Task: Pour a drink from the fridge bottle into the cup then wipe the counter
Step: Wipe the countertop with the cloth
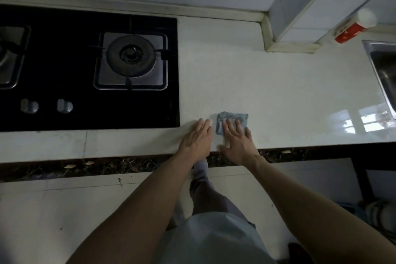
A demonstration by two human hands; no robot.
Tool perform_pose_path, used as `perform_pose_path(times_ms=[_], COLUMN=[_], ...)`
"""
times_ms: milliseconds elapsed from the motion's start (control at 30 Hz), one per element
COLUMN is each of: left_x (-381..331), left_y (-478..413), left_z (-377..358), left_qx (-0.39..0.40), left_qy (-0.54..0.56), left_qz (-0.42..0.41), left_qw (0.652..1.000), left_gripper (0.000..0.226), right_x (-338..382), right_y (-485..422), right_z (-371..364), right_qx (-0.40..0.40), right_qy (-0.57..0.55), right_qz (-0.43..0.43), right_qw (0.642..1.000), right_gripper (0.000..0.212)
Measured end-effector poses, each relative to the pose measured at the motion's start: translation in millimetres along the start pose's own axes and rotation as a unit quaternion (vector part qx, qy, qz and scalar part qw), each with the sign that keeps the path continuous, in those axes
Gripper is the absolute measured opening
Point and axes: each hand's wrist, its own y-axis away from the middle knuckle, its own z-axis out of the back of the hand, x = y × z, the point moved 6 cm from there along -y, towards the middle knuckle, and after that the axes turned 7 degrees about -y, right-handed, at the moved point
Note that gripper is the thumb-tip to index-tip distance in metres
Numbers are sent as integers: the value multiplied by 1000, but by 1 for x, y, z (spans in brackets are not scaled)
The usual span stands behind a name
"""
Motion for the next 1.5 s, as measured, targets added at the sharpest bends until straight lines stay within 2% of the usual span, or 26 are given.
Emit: perform_pose_path(times_ms=[233,367,533,667,833,1100,1333,1400,1500], left_x=[18,25,47,59,59,61,65,67,68], left_y=[-39,-57,-93,-106,-109,-108,-107,-107,-94], left_z=[17,20,31,35,36,31,30,31,40], left_qx=[22,37,2,45,99,112,97,77,-16], left_qy=[-33,-67,-69,-39,-16,-2,34,78,193], left_qz=[37,78,131,160,151,137,132,141,185], left_qw=[999,994,989,985,983,984,986,984,964], left_gripper=[56,63,67,61,65,72,72,66,53], right_x=[6,11,27,41,54,75,89,96,99], right_y=[-103,-177,-273,-331,-380,-399,-358,-335,-304], right_z=[52,88,141,169,181,184,173,159,139], right_qx=[-1,1,-6,-2,3,7,20,13,15], right_qy=[27,38,56,71,105,104,101,94,95], right_qz=[66,114,154,161,150,136,173,191,206], right_qw=[997,993,986,984,983,985,979,977,974], right_gripper=[85,82,79,78,83,91,87,86,88])
